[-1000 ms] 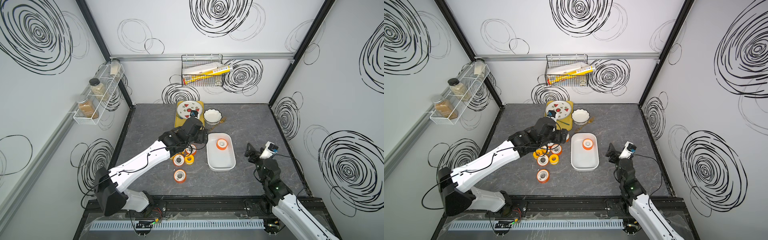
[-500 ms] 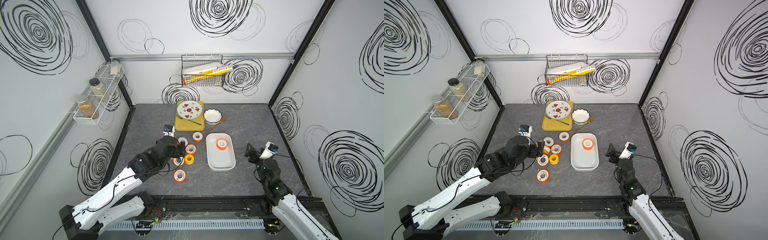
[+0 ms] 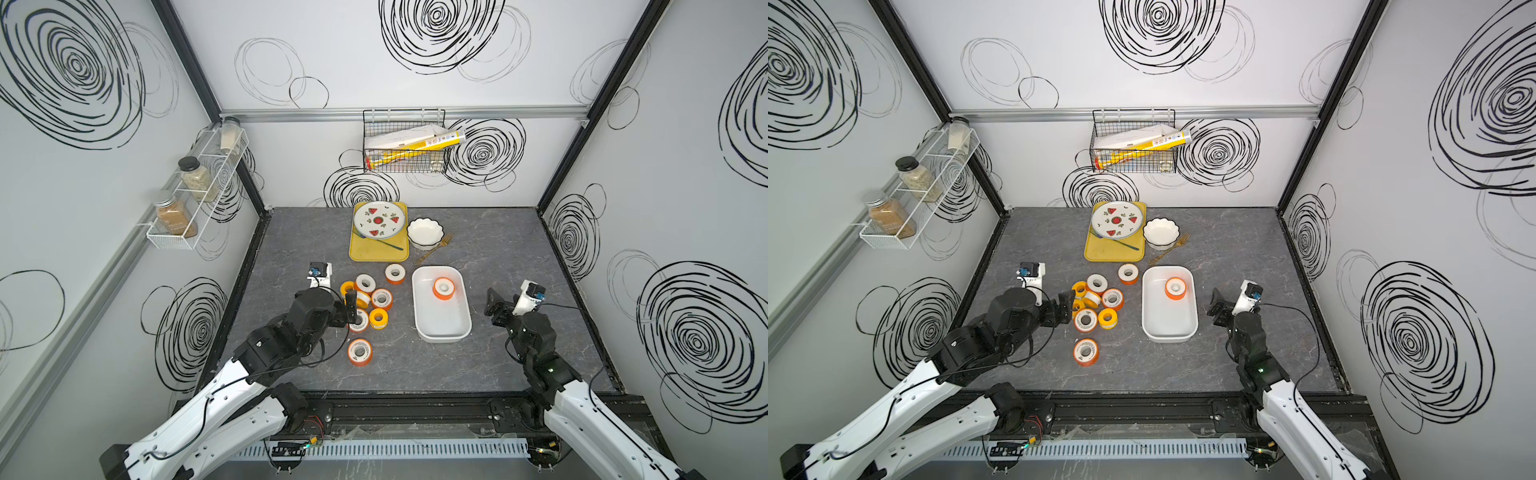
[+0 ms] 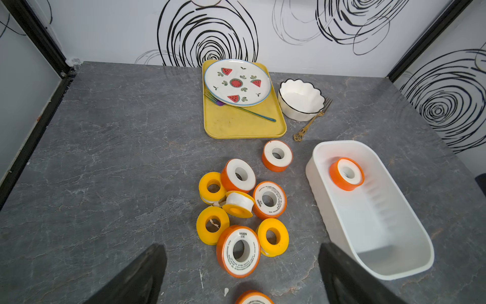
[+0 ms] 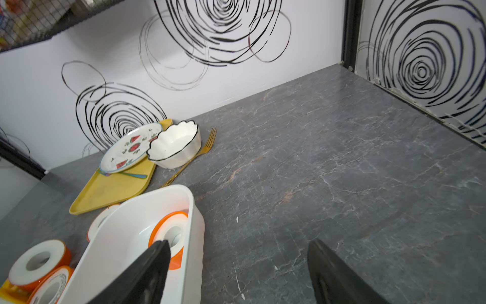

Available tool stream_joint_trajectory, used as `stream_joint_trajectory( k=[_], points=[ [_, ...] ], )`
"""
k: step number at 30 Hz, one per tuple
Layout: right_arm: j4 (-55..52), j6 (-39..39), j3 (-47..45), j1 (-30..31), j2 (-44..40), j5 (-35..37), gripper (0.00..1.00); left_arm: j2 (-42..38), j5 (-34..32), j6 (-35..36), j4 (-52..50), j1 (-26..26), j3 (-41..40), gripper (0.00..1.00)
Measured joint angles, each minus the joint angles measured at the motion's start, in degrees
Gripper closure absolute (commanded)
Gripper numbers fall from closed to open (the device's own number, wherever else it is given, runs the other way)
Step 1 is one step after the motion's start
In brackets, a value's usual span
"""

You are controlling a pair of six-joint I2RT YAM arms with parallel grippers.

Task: Put the sealing tape into the storage box
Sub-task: Pick up the sealing tape at the center of the board.

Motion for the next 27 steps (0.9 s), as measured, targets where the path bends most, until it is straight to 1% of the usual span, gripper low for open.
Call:
stream_joint_trajectory(
  k=[2, 6, 11, 13, 18, 20, 23, 27],
  points=[
    [-0.1, -0.6, 2.9, 0.0, 4.0, -2.7, 0.18, 0.0, 0.5, 0.1, 0.5, 0.5, -0.2, 0.03],
    [-1.2, -2.1, 11.1, 0.1, 13.5, -8.7, 0.17, 0.6, 1.6, 0.4, 0.9, 0.8, -0.3, 0.03],
    [-8.2, -5.4, 29.8, 0.7, 29.8, -18.8, 0.18, 1.7, 3.3, 0.9, 1.1, 1.8, -0.5, 0.03],
    [-11.0, -6.7, 37.6, 1.9, 36.1, -20.9, 0.18, 1.9, 3.7, 1.0, 1.3, 1.9, -0.6, 0.03],
    [-20.2, -9.7, 54.9, 7.4, 51.4, -22.0, 0.16, 2.2, 4.6, 1.2, 1.4, 2.8, -0.6, 0.03],
    [-24.9, -11.0, 63.1, 9.7, 59.3, -21.7, 0.16, 2.2, 4.6, 1.3, 1.4, 3.0, -0.6, 0.03],
    [-30.1, -12.0, 71.8, 11.9, 68.3, -21.6, 0.16, 2.1, 4.7, 1.4, 1.4, 3.0, -0.6, 0.03],
    [-37.0, -12.9, 81.6, 13.6, 77.8, -21.4, 0.14, 2.1, 4.7, 1.4, 1.4, 3.0, -0.6, 0.03]
  ],
)
